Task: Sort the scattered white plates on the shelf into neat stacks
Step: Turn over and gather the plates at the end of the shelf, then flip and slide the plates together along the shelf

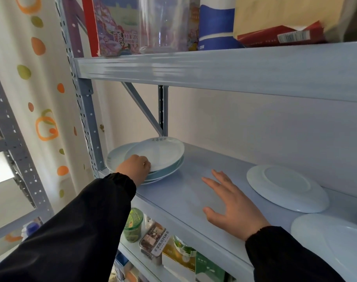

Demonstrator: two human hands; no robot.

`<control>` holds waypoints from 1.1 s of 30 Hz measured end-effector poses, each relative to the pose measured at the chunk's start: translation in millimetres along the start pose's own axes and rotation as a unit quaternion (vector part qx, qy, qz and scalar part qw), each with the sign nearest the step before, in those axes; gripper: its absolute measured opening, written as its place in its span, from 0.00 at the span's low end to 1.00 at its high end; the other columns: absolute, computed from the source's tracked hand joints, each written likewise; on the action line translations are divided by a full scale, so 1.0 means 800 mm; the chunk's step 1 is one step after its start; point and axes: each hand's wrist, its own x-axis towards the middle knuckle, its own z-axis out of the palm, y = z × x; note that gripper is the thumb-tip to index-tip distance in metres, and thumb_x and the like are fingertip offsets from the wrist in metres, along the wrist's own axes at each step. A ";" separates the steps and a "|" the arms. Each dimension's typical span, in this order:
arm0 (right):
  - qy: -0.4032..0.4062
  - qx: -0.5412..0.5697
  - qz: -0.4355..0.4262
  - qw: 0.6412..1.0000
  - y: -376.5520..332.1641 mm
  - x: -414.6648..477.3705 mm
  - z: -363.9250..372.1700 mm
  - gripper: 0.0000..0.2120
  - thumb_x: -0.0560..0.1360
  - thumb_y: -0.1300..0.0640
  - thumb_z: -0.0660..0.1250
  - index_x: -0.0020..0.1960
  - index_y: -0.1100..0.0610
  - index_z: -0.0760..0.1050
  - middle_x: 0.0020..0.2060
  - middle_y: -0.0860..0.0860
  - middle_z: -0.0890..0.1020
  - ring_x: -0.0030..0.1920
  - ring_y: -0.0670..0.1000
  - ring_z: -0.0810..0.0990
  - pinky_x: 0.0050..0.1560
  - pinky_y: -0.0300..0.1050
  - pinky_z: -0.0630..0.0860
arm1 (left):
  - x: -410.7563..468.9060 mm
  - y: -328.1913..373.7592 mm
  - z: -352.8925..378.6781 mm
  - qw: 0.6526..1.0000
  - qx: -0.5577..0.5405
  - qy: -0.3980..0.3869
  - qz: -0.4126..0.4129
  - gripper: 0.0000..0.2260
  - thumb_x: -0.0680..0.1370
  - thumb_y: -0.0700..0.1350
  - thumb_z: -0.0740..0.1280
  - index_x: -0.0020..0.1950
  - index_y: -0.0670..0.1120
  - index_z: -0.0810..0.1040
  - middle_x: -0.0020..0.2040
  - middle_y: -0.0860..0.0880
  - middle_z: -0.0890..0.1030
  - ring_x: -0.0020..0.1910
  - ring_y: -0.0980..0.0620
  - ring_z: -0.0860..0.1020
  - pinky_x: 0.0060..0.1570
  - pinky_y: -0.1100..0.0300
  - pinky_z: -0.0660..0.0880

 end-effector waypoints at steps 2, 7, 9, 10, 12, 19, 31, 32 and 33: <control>0.003 0.002 0.002 1.000 0.001 -0.002 0.000 0.35 0.69 0.33 0.57 0.76 0.32 0.53 0.75 0.30 0.45 0.76 0.34 0.37 0.76 0.41 0.48 | -0.006 0.006 -0.001 0.999 -0.006 0.047 0.022 0.15 0.81 0.53 0.57 0.59 0.49 0.78 0.59 0.47 0.76 0.56 0.44 0.75 0.57 0.50 0.72; 0.023 0.000 0.016 1.000 0.001 -0.007 -0.003 0.35 0.71 0.35 0.59 0.77 0.35 0.54 0.76 0.33 0.47 0.77 0.37 0.38 0.77 0.42 0.47 | -0.031 0.055 -0.008 0.979 -0.018 0.136 0.152 0.20 0.80 0.55 0.59 0.68 0.48 0.74 0.66 0.46 0.74 0.66 0.42 0.70 0.64 0.49 0.68; 0.031 0.000 0.024 0.999 0.001 -0.010 -0.004 0.35 0.72 0.36 0.59 0.77 0.37 0.55 0.77 0.35 0.48 0.77 0.38 0.39 0.78 0.44 0.47 | -0.048 0.083 -0.007 0.964 -0.023 0.153 0.214 0.23 0.78 0.56 0.58 0.68 0.46 0.74 0.64 0.44 0.76 0.64 0.41 0.72 0.62 0.48 0.70; 0.039 0.002 0.029 0.999 0.001 -0.012 -0.005 0.36 0.70 0.34 0.58 0.77 0.37 0.55 0.78 0.36 0.49 0.78 0.39 0.40 0.78 0.44 0.47 | -0.056 0.097 -0.003 0.958 -0.026 0.155 0.241 0.24 0.77 0.56 0.58 0.68 0.46 0.74 0.64 0.45 0.76 0.63 0.41 0.73 0.61 0.48 0.71; 0.061 0.008 0.042 0.997 0.003 -0.016 -0.006 0.38 0.68 0.32 0.55 0.77 0.37 0.55 0.79 0.39 0.49 0.78 0.40 0.40 0.78 0.44 0.49 | -0.072 0.123 0.009 0.949 -0.034 0.143 0.279 0.23 0.77 0.56 0.59 0.68 0.47 0.74 0.63 0.46 0.77 0.62 0.44 0.74 0.59 0.50 0.73; 0.125 -0.014 0.110 0.986 0.016 -0.042 -0.025 0.41 0.67 0.30 0.50 0.79 0.39 0.53 0.80 0.45 0.48 0.79 0.46 0.41 0.78 0.48 0.52 | -0.091 0.169 0.065 0.954 -0.097 0.032 0.280 0.26 0.77 0.63 0.55 0.71 0.53 0.71 0.66 0.53 0.75 0.67 0.52 0.69 0.64 0.59 0.64; 0.165 -0.054 0.175 0.969 0.030 -0.034 -0.018 0.38 0.76 0.39 0.60 0.80 0.41 0.45 0.80 0.48 0.44 0.79 0.49 0.37 0.78 0.48 0.45 | -0.082 0.156 0.083 0.949 -0.131 0.069 0.277 0.26 0.75 0.62 0.57 0.70 0.53 0.73 0.63 0.56 0.77 0.64 0.55 0.71 0.62 0.64 0.63; 0.166 -0.056 0.182 0.968 0.031 -0.034 -0.019 0.38 0.75 0.39 0.59 0.80 0.41 0.45 0.80 0.48 0.45 0.79 0.49 0.38 0.78 0.49 0.45 | -0.082 0.155 0.083 0.948 -0.132 0.068 0.281 0.26 0.76 0.62 0.57 0.70 0.53 0.73 0.62 0.56 0.78 0.63 0.54 0.72 0.62 0.63 0.64; 0.164 -0.061 0.192 0.965 0.032 -0.034 -0.020 0.37 0.76 0.38 0.59 0.80 0.42 0.46 0.80 0.48 0.45 0.79 0.49 0.38 0.78 0.49 0.46 | -0.082 0.155 0.084 0.947 -0.133 0.067 0.284 0.26 0.76 0.62 0.57 0.70 0.53 0.73 0.62 0.56 0.78 0.63 0.54 0.72 0.63 0.61 0.65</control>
